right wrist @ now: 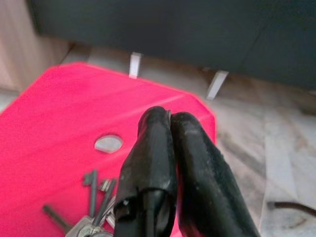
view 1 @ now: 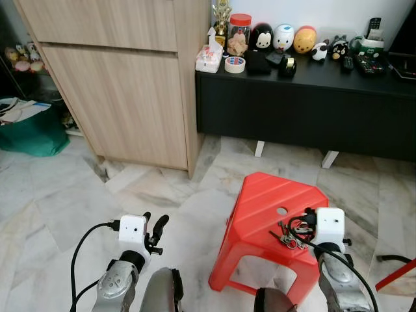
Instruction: Hang keys on a hook
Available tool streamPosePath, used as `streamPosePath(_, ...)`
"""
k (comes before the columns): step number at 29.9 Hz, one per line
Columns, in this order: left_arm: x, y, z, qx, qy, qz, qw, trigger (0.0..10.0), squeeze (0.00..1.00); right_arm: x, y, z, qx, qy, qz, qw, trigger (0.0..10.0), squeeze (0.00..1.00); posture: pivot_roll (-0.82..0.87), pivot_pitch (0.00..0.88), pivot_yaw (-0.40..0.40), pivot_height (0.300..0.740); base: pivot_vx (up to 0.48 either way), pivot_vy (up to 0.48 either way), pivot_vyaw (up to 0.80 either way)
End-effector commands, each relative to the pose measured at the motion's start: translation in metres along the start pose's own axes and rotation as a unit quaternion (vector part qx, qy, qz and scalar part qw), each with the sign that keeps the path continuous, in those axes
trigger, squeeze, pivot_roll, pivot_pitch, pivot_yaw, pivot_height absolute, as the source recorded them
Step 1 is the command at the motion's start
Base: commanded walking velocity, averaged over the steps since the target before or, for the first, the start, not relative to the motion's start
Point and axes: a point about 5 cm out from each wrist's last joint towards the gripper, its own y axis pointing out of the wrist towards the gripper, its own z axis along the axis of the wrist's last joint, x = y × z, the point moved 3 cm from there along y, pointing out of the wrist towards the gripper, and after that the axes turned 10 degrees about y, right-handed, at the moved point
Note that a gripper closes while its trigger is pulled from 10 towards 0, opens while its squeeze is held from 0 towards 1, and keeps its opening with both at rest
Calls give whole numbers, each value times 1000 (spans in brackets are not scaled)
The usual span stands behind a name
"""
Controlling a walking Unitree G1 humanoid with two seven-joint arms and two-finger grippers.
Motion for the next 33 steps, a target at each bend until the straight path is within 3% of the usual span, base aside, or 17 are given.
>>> streamPosePath(1, -4, -2, -4, -4, 3, 8, 1000, 10000, 0, 3, -4, 8, 22, 21, -13, 999, 10000, 0, 47, 34, -38, 602, 0, 0, 0)
streamPosePath(7, -4, -1, -4, -4, 1, 10, 1000, 10000, 0, 2, -10, 15, 36, 36, -18, 999, 10000, 0, 43, 12, -39, 602, 0, 0, 0)
streamPosePath(18, -9, -2, -5, -2, 8, 22, 1000, 10000, 0, -24, -22, 26, 72, 89, 23, 993, 10000, 0, 49, 0, -40, 602, 0, 0, 0)
streamPosePath(22, -11, -3, -6, -3, 8, 24, 1000, 10000, 0, -26, -24, 24, 68, 91, 26, 993, 10000, 0, 53, 0, -40, 602, 0, 0, 0)
streamPosePath(33, -20, -2, -9, -9, 16, 30, 999, 10000, 0, -24, -20, 21, 54, 90, 18, 994, 10000, 0, 55, 0, -33, 672, 0, 0, 0)
